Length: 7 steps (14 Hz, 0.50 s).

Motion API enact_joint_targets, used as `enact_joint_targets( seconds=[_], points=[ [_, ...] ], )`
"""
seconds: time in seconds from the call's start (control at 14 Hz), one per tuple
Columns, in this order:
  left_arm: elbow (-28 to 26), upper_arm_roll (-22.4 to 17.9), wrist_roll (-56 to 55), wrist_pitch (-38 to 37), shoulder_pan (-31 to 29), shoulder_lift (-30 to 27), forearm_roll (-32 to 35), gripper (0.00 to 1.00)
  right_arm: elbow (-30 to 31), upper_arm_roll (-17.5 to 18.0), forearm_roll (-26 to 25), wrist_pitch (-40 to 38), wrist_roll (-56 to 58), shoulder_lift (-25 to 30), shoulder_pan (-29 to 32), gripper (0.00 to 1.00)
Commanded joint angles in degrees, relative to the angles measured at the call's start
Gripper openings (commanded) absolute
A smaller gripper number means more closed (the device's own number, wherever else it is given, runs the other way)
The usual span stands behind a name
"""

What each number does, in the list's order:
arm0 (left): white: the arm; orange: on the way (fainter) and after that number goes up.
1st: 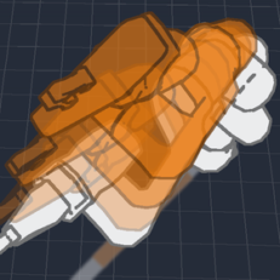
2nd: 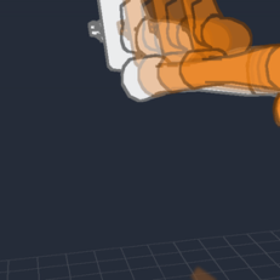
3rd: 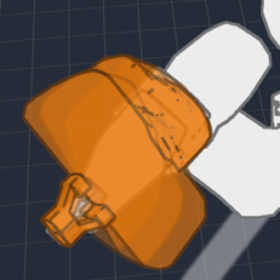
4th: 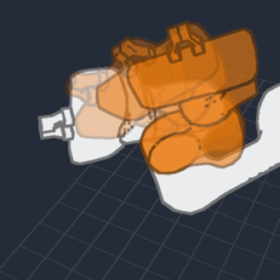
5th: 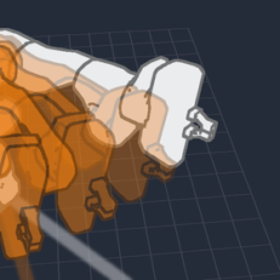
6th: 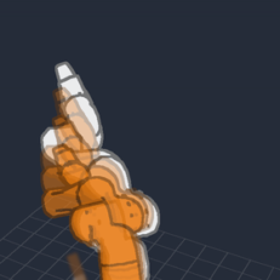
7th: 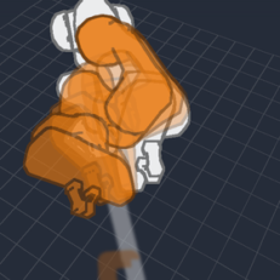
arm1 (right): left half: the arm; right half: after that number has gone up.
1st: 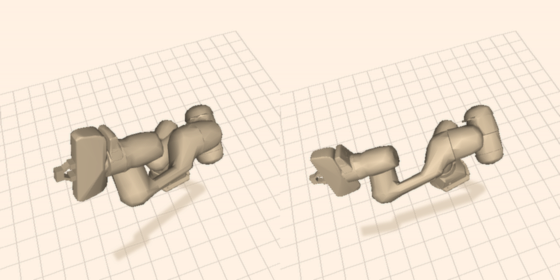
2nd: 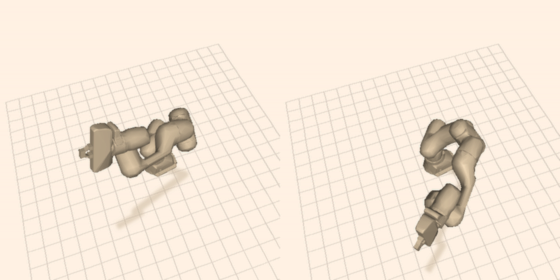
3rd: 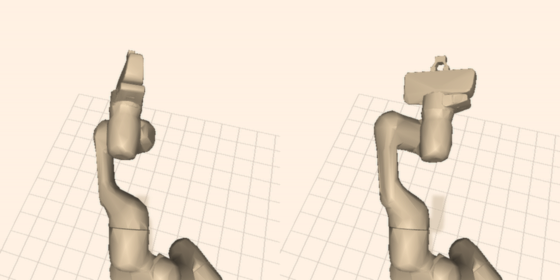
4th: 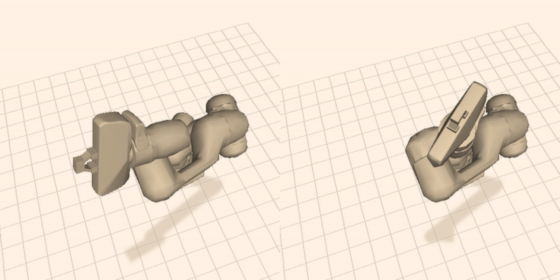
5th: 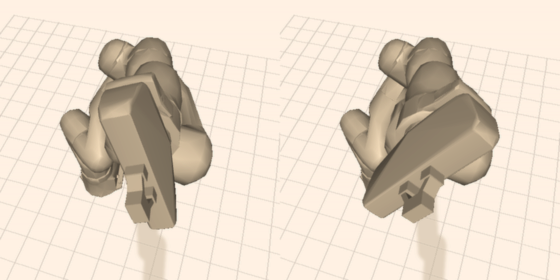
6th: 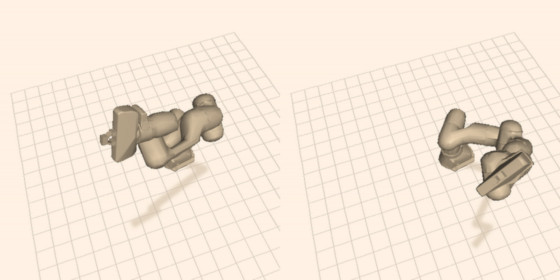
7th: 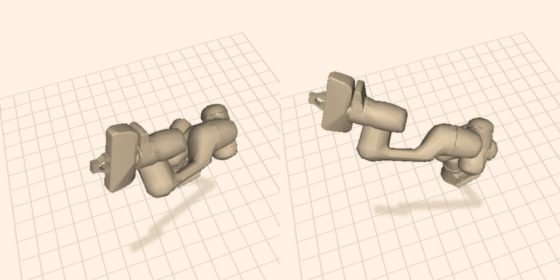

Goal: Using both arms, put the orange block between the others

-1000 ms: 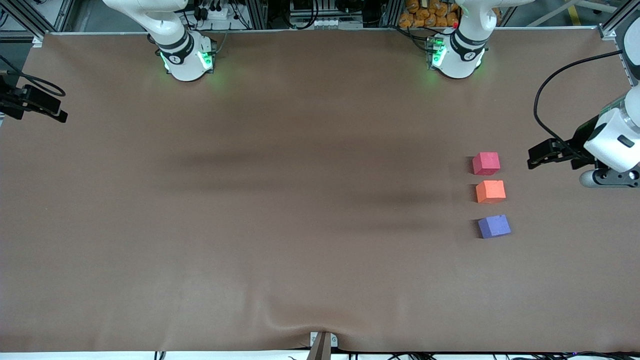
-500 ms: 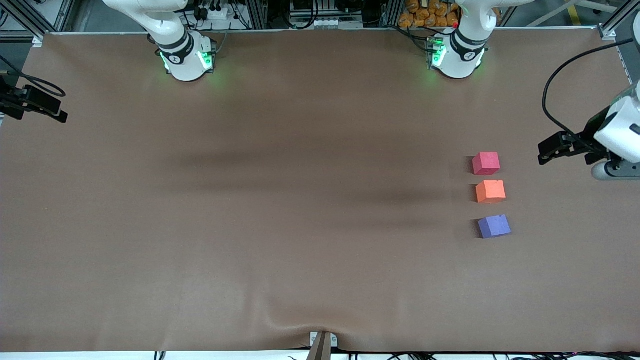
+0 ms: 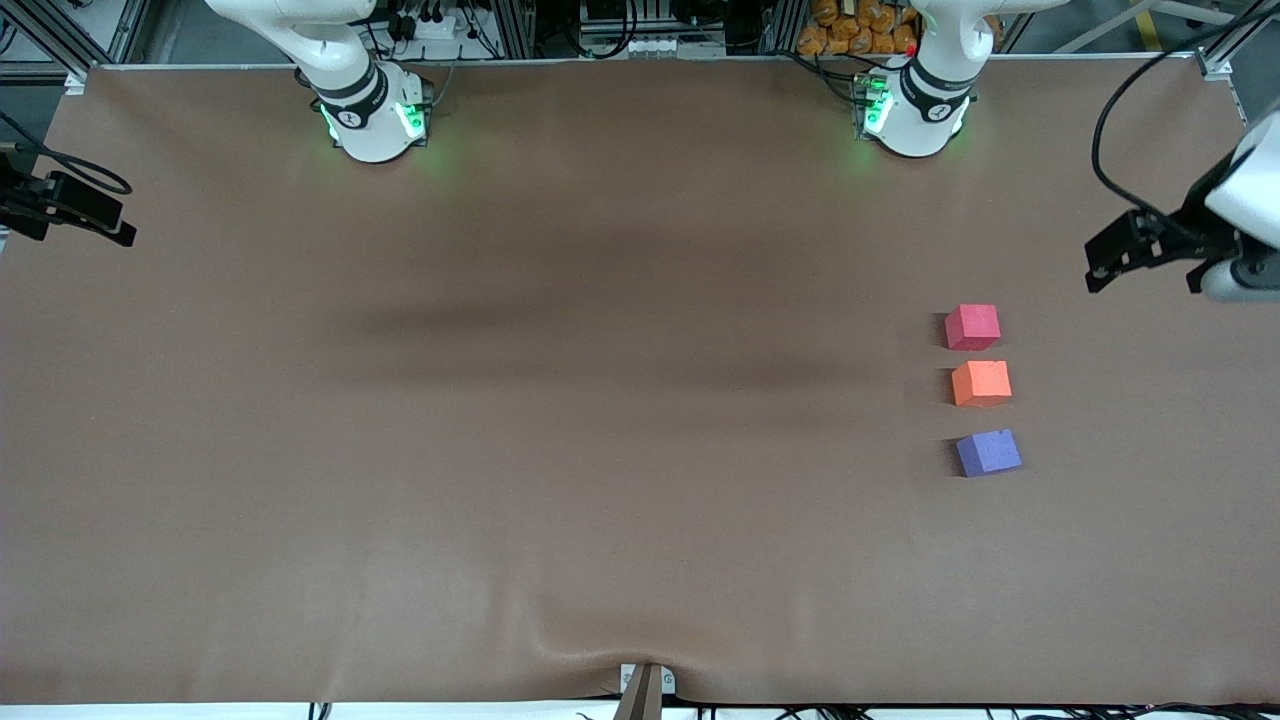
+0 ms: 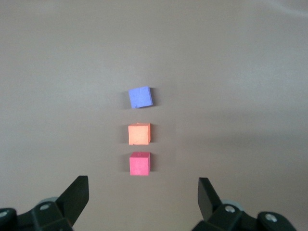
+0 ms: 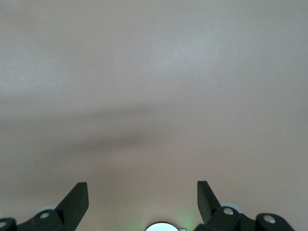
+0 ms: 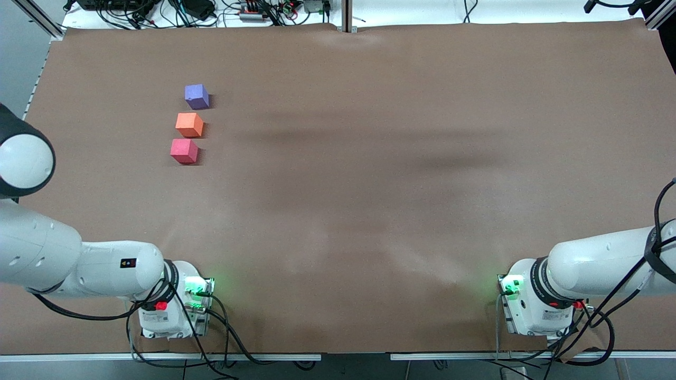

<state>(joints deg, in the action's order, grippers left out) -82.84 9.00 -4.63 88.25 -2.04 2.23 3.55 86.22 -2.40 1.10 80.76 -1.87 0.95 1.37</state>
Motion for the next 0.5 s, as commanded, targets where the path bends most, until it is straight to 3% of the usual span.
enact_joint_targets(
  seconds=[0.0, 0.43],
  points=[
    [-2.1, -1.1, -0.5, -3.2, 0.2, -2.4, 0.4, 1.00, -0.4, -0.1, 0.0, -0.2, -0.6, -0.2, 0.0, 1.00],
    [-7.1, -2.3, -0.2, -4.8, 0.3, -7.4, 0.0, 1.00, -0.4, -0.1, 0.0, -0.2, -0.6, -0.2, 0.0, 1.00]
  ],
)
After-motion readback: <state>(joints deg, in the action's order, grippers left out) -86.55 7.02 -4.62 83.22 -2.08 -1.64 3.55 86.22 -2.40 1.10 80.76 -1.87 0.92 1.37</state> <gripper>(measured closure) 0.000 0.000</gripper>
